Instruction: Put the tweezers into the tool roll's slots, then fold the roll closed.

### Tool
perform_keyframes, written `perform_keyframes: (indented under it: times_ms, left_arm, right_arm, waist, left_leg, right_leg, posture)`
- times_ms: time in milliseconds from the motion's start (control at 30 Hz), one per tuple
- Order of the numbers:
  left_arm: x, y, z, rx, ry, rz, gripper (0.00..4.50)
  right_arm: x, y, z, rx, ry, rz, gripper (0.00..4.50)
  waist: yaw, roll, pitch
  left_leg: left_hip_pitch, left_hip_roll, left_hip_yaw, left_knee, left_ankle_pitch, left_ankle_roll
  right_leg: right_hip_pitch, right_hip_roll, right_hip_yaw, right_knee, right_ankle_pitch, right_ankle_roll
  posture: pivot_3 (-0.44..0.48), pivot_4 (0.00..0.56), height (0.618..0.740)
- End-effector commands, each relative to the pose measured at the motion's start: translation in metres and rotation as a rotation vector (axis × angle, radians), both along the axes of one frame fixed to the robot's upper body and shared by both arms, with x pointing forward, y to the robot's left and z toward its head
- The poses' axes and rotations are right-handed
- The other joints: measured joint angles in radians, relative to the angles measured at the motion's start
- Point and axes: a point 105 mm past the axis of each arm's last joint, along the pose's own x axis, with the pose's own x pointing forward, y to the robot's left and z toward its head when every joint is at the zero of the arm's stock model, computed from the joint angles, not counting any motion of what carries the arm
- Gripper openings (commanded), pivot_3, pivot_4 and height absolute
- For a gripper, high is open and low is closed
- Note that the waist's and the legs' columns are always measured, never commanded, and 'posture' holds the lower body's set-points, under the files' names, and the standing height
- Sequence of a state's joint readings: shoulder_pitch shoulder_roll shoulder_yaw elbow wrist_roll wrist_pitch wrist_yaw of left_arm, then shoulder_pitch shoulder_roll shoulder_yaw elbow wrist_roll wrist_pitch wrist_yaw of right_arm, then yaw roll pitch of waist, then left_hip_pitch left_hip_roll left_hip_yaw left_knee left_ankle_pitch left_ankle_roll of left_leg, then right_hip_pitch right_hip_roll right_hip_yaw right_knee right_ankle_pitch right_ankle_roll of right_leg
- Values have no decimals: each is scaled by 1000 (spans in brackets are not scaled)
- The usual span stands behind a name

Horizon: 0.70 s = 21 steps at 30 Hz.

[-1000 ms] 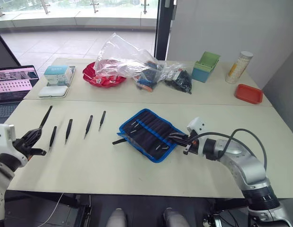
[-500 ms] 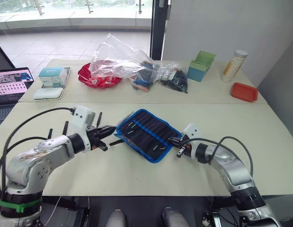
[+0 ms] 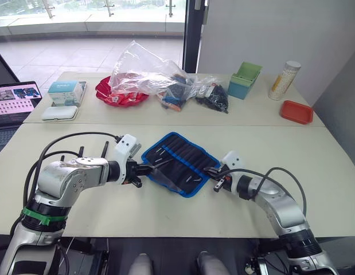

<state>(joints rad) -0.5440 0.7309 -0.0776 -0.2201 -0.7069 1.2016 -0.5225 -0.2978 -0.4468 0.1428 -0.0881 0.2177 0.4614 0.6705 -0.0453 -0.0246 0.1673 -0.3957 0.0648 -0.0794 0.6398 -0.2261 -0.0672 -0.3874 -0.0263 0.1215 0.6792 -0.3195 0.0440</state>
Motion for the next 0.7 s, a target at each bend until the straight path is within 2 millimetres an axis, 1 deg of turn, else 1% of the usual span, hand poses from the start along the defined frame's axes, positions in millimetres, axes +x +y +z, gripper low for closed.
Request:
perform_keyframes:
  times_ms: [33,133,333,567,700]
  left_arm:
    - [2,-2,1,45,-7,-15,0]
    - [5,-6,0,56,-8,-28,0]
    - [18,-7,-6,95,-11,4,0]
    - [21,-10,-8,93,-10,-4,0]
    - [21,-7,-7,102,-16,-12,0]
  right_arm:
    - [-5,1,-15,-26,58,-8,28]
    - [-6,1,-14,-27,56,-11,28]
    - [-7,2,-14,-32,58,-17,28]
    - [-4,-6,-17,-58,62,-61,28]
    - [2,-12,-20,-87,70,-117,28]
  waist:
    - [0,0,0]
    - [1,0,0]
    - [6,0,0]
    - [10,0,0]
    - [11,0,-1]
  left_leg:
    - [0,0,0,0,0,0]
    - [0,0,0,0,0,0]
    - [0,0,0,1,0,-1]
    - [0,0,0,1,1,-1]
    - [0,0,0,1,1,-1]
  right_leg:
    - [0,0,0,0,0,0]
    - [0,0,0,0,0,0]
    - [1,0,0,0,0,0]
    - [1,0,0,0,0,0]
    - [1,0,0,0,0,0]
  posture:
    - [0,150,740]
    - [0,150,740]
    - [0,150,740]
    - [0,150,740]
    - [0,150,740]
